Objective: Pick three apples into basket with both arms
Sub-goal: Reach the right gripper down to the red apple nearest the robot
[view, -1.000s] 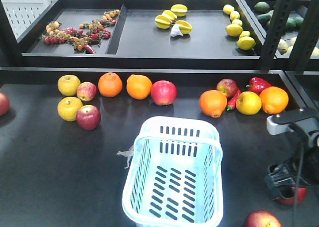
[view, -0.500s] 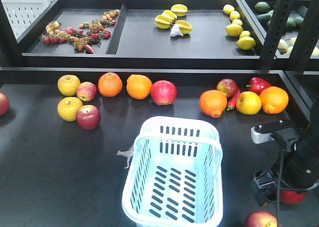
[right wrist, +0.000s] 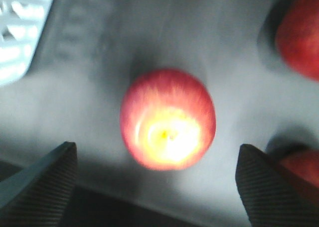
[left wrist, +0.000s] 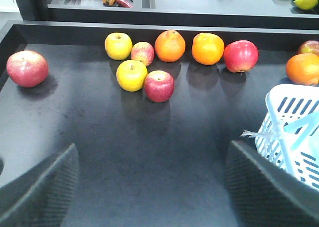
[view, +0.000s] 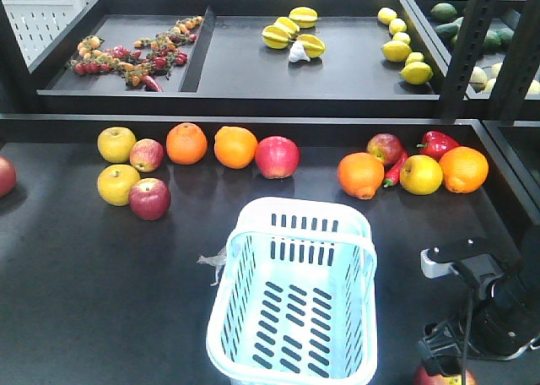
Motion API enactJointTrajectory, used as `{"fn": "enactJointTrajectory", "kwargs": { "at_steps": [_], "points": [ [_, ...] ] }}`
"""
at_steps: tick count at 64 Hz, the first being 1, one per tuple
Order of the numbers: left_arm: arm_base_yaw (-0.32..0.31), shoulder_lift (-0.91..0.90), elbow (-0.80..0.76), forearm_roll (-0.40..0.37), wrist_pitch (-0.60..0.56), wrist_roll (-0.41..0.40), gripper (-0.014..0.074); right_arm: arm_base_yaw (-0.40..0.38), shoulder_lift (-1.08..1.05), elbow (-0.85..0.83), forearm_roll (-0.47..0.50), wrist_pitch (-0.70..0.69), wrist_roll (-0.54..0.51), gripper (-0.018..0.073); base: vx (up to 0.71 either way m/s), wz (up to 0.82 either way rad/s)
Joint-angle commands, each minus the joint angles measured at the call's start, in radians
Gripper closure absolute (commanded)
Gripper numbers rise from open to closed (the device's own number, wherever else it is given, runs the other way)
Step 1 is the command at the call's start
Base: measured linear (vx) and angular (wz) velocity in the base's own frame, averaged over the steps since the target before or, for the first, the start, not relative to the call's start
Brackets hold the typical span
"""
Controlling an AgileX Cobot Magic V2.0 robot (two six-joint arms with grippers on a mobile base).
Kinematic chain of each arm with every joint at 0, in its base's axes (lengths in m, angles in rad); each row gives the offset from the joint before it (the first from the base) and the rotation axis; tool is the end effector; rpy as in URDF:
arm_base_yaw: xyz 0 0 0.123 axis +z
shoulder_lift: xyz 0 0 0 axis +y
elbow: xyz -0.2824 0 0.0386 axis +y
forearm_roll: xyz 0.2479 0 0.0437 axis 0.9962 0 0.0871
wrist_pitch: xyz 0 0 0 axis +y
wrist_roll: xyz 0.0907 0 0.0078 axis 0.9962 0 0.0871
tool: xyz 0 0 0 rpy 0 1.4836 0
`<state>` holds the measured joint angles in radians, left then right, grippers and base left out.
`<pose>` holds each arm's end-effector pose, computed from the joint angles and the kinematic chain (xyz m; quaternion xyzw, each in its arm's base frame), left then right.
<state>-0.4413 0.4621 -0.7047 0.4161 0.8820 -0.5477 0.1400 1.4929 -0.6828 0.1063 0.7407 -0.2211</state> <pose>0.0755 -0.0042 0.3432 -0.0086 0.8550 -0.0475 0.5164 0.2258 0.0384 0.1678 -0.1424 0.9876 0.0357 0.0550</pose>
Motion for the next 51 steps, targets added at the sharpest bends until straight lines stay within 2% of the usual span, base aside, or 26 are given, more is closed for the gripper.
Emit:
{"fn": "enactJointTrajectory", "kwargs": {
  "at_steps": [1,9,51],
  "points": [
    [0.002,0.008,-0.022,0.020,-0.054,-0.005,0.0027,0.001,0.008,-0.017,0.005,-0.029,-0.021,-0.0047,0.00,0.00],
    [0.002,0.008,-0.022,0.020,-0.054,-0.005,0.0027,0.002,0.072,-0.017,0.037,-0.031,-0.031,-0.0045,0.00,0.00],
    [0.002,0.008,-0.022,0.020,-0.054,-0.005,0.0027,0.002,0.302,-0.017,0.029,-0.067,-0.028,-0.0038,0.00,0.00]
  ]
}}
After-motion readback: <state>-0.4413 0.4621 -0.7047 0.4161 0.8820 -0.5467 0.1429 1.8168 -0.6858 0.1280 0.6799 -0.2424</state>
